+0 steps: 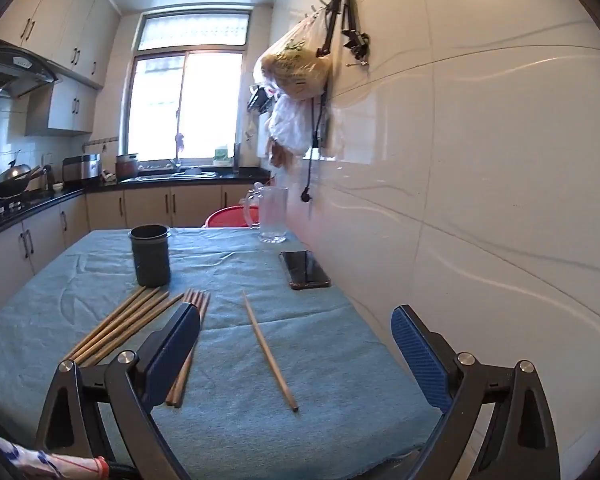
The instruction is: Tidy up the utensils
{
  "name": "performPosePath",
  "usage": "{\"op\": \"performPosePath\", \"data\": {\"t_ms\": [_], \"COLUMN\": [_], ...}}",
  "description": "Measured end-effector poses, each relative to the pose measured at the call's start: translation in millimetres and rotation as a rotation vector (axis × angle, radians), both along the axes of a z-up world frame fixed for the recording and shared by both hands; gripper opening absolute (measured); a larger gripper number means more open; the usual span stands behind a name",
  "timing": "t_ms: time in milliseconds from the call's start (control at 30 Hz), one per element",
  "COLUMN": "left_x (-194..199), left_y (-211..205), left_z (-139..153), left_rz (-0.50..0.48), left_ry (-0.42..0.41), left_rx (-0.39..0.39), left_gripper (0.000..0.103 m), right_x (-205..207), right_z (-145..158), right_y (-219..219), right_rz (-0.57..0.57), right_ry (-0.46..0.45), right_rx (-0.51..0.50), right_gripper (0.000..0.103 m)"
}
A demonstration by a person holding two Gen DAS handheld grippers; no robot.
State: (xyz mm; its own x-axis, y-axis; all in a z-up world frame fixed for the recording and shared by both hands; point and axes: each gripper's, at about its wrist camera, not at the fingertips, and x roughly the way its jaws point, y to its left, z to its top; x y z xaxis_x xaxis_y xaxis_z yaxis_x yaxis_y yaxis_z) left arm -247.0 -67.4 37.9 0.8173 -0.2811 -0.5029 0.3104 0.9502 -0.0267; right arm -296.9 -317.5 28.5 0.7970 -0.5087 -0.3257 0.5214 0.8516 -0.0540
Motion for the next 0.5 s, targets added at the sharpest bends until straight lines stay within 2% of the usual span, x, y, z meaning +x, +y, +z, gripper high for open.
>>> {"op": "performPosePath", "data": {"t_ms": [267,500], "left_x": [2.4,5.9], "left_y": [-14.3,-26.5], "left_z": [-5.3,-9.0], "left_rz": [-0.043,-0.059], "left_ry": [0.006,-0.015], "left_rx": [0.034,0.097], "left_gripper": [0.103,0.103], "right_x": [10.1,22.1], "right_z": [-7.9,-24.3], "right_y": [-16.8,-10.6], "right_rz": [-0.015,0.005], "right_ry": [0.06,0.101], "right_rx": [0.05,0.023], "right_gripper": [0.098,0.098]}}
